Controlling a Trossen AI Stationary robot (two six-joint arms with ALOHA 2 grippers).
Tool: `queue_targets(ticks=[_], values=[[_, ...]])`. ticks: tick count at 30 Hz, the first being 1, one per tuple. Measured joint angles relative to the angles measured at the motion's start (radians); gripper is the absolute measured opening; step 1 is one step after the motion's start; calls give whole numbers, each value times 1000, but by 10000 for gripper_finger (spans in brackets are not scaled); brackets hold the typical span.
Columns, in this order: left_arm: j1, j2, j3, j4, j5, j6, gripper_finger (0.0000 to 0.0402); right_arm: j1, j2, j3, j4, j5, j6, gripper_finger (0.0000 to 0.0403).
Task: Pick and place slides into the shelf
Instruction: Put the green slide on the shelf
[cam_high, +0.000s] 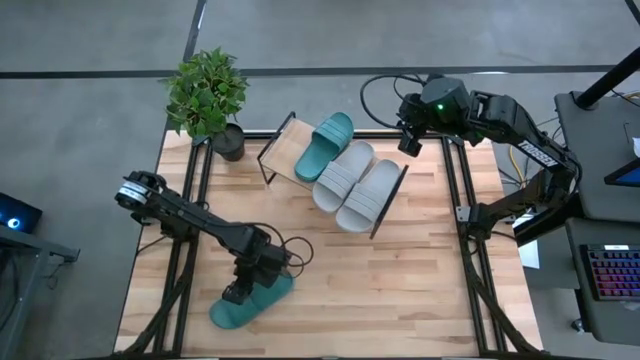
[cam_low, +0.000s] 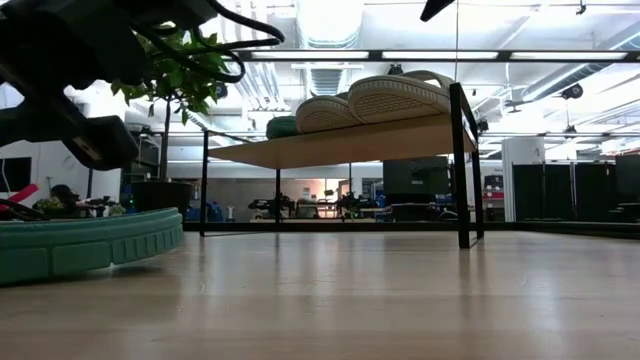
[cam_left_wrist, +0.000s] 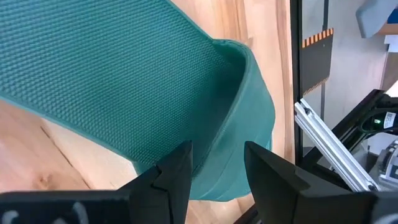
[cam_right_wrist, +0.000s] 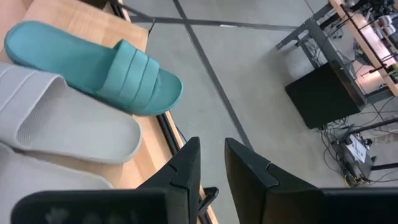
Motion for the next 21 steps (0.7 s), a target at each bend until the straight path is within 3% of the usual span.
queue_targets(ticks=[15,18,21], values=[[-5,94,7,-4,95,-8,123,0,-4,1,80,4,-31,66],[-5,90,6,-4,98,-7,91,0,-5,2,80,4,-31,66],[-5,86,7,-4,103,-3,34,0,-5,2,79,4,-31,66]])
